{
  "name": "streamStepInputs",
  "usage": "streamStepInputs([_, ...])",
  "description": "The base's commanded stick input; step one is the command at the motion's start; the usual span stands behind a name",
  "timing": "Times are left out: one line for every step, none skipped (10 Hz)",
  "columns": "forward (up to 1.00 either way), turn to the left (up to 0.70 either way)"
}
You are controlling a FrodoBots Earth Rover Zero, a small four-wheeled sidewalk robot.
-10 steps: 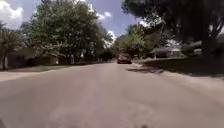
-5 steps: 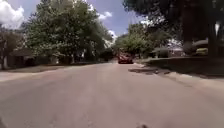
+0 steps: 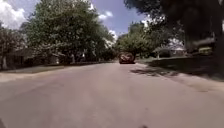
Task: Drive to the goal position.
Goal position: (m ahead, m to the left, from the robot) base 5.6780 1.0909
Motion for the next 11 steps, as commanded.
streamStepInputs([0.85,0.00])
streamStepInputs([0.85,0.00])
streamStepInputs([0.85,0.00])
streamStepInputs([0.85,0.00])
streamStepInputs([0.85,0.00])
streamStepInputs([0.85,0.00])
streamStepInputs([0.85,0.00])
streamStepInputs([0.85,0.00])
streamStepInputs([0.85,0.00])
streamStepInputs([0.85,0.00])
streamStepInputs([0.85,0.00])
